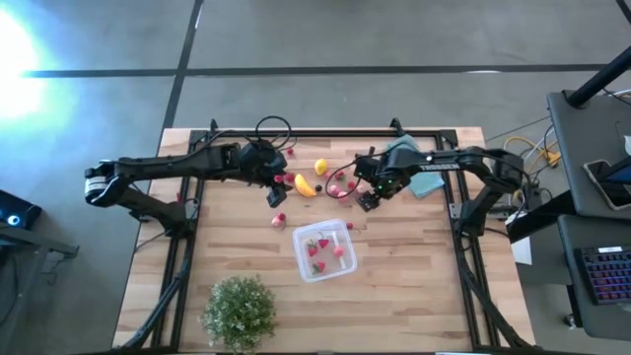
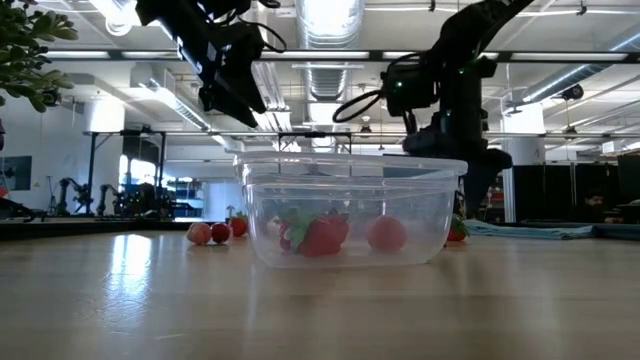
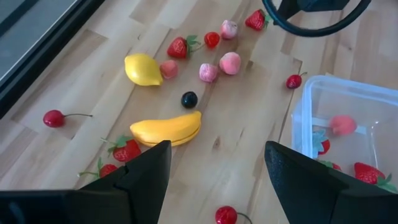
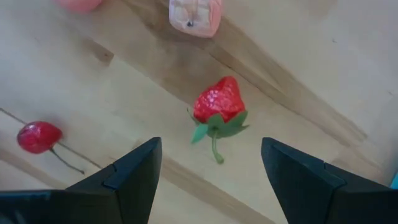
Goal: Pick and placing Produce into tupperware
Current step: Put the strawberry into the transparent bin
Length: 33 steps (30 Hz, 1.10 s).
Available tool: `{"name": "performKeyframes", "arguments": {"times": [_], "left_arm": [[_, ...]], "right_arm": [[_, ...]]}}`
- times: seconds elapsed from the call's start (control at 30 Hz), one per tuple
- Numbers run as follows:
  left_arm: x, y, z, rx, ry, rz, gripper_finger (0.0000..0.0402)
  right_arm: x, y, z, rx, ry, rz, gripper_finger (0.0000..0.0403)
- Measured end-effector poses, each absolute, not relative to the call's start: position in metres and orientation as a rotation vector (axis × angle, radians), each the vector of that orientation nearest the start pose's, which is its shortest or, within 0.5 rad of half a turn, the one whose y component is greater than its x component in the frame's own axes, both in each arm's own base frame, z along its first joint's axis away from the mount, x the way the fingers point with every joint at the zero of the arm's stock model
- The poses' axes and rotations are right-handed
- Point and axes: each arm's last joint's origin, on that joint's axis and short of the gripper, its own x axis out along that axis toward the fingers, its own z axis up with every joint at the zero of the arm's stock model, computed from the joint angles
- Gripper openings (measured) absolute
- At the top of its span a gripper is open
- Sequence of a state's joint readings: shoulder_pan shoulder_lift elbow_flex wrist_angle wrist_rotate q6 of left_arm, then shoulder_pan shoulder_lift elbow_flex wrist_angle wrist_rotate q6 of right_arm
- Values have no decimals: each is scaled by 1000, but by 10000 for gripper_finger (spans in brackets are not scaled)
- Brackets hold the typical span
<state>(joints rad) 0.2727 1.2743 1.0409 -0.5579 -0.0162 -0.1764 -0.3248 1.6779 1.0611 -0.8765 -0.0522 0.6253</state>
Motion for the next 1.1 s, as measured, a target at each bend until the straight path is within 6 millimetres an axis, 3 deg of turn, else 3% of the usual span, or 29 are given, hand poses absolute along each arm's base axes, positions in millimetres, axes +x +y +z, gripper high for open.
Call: {"name": "performKeyframes", "arguments": {"times": [0.53, 1.1], "left_arm": [[253, 72, 289, -278, 760, 350, 244], [253, 72, 289, -293, 758, 356, 244]], "right_arm": [[285, -95, 149, 723, 1402, -709, 263], [285, -96, 148, 697, 1395, -723, 169]]}}
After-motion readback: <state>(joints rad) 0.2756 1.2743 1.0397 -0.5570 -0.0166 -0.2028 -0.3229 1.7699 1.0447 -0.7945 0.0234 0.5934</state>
